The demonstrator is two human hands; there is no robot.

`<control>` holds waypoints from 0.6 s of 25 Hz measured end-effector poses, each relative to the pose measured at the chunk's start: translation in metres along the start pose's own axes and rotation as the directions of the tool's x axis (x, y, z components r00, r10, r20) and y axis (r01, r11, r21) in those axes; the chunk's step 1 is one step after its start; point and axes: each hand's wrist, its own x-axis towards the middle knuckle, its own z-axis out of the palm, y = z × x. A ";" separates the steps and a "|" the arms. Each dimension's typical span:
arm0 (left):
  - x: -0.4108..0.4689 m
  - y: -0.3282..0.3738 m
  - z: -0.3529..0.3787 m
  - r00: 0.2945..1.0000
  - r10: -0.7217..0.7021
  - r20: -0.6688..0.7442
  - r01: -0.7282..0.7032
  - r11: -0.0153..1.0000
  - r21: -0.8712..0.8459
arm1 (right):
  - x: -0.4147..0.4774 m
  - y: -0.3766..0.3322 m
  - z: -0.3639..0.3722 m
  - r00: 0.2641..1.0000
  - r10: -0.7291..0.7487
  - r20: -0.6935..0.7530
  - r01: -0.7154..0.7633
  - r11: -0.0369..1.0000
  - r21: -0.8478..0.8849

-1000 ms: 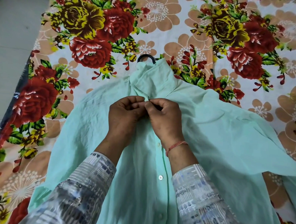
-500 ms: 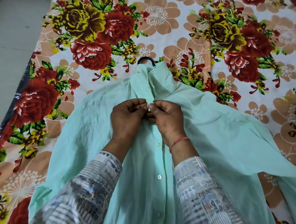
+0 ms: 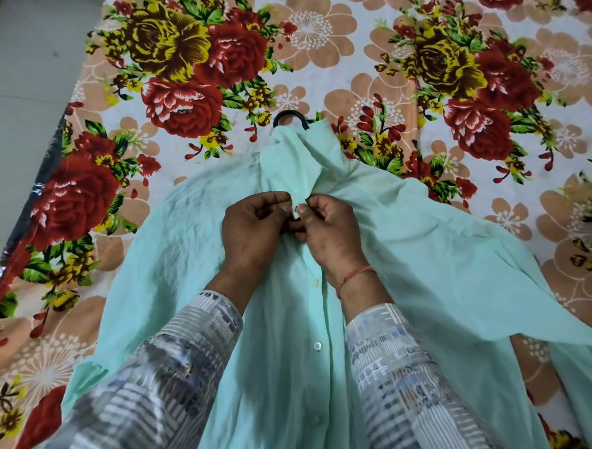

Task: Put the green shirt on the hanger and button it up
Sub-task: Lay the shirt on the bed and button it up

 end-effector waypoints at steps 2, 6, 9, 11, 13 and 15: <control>-0.003 0.001 -0.001 1.000 0.013 0.018 -0.013 1.000 0.005 | -0.001 0.000 0.004 0.998 -0.031 -0.048 0.031 1.000 0.002; -0.018 0.009 -0.010 0.997 0.021 0.069 -0.022 1.000 0.013 | -0.010 -0.004 0.008 0.982 -0.015 -0.188 0.027 0.998 0.058; -0.037 0.013 -0.026 0.998 0.008 0.059 -0.016 0.991 0.132 | -0.025 -0.005 0.006 0.973 -0.049 -0.227 0.038 0.998 -0.050; -0.047 0.014 -0.037 0.998 0.007 0.059 -0.020 0.976 0.215 | -0.040 -0.007 0.000 0.967 -0.069 -0.246 0.042 0.993 -0.110; -0.057 0.017 -0.045 0.997 0.028 0.066 -0.044 0.963 0.265 | -0.060 -0.008 -0.010 0.952 -0.121 -0.282 0.067 0.979 -0.194; -0.072 0.023 -0.048 0.995 0.052 0.085 -0.073 0.959 0.273 | -0.084 -0.004 -0.019 0.931 -0.216 -0.293 0.138 0.955 -0.262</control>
